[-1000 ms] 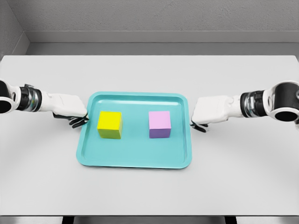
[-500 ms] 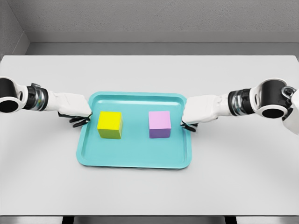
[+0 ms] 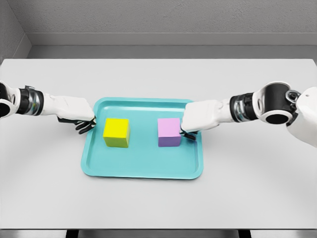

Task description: Push two cubes

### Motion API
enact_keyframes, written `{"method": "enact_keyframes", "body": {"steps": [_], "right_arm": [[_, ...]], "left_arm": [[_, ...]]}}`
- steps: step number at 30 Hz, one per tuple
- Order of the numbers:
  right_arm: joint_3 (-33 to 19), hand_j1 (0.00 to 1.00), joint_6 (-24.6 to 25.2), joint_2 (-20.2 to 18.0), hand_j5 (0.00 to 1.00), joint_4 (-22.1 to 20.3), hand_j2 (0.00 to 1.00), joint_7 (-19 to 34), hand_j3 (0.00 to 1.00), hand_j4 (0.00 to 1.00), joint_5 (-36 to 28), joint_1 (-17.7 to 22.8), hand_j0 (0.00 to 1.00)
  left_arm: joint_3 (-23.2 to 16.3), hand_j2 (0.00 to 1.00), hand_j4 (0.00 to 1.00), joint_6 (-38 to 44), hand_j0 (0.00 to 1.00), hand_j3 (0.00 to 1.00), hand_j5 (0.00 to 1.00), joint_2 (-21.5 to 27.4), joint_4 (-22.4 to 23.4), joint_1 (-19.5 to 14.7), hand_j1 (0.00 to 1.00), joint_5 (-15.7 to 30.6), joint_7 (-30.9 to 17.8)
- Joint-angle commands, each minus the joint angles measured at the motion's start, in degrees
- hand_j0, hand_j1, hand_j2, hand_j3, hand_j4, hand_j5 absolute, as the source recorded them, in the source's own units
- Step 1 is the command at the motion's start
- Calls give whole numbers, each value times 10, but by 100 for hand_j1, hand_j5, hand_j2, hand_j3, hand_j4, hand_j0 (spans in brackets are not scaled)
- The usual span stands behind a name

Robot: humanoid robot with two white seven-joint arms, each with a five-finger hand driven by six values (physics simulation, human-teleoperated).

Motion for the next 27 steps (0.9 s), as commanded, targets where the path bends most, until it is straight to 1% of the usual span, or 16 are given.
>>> {"method": "enact_keyframes", "body": {"steps": [1,4,10,11,14,16,17,18,19,20,21,23,25,27], "right_arm": [[3,23,1,6,23,0,23,0,23,23,-2,-1,23],[10,23,1,17,23,0,23,0,23,23,-2,-5,23],[6,23,1,18,23,0,23,0,23,23,-2,-13,23],[0,23,1,11,23,0,23,0,23,23,-3,-12,23],[-50,23,1,-27,23,0,23,0,23,23,-11,-2,23],[-58,23,1,-34,23,2,23,0,23,23,-12,7,23],[-54,23,1,-33,23,10,23,0,23,23,-12,10,23],[-49,23,1,-27,23,29,23,0,23,23,-11,12,23],[-37,23,1,-26,23,39,23,0,23,23,-6,17,23],[-13,23,1,-13,23,42,23,0,23,23,-3,15,23],[-2,23,1,-1,23,51,23,0,23,23,-3,12,23],[12,23,1,7,23,58,23,0,23,23,-2,10,23],[18,23,1,29,23,70,23,0,23,23,17,9,23],[18,23,1,39,23,78,23,0,23,23,19,7,23]], "left_arm": [[0,9,9,1,9,9,9,-16,0,0,9,1,0],[-1,9,9,1,9,9,9,-24,0,0,9,0,0],[-3,9,9,1,9,9,9,-39,0,0,9,-1,0],[-3,9,9,1,9,9,9,-41,0,0,9,0,0],[-3,9,9,1,9,9,9,-43,0,0,9,0,0],[-2,9,9,1,9,9,9,-44,0,0,9,1,0],[-2,9,9,1,9,9,9,-44,0,0,9,1,0],[-2,9,9,1,9,9,9,-48,-1,0,9,3,0],[-2,10,10,1,10,10,10,-47,2,0,10,2,0],[-2,11,11,1,11,11,11,-43,1,0,11,2,0],[-3,13,13,1,13,13,13,-41,-1,1,13,4,0],[-5,13,13,1,13,13,13,-36,-13,1,13,5,0],[-11,13,13,1,13,13,13,-5,-50,1,13,8,0],[-26,13,13,1,13,13,13,-3,-65,2,13,11,0]]}}
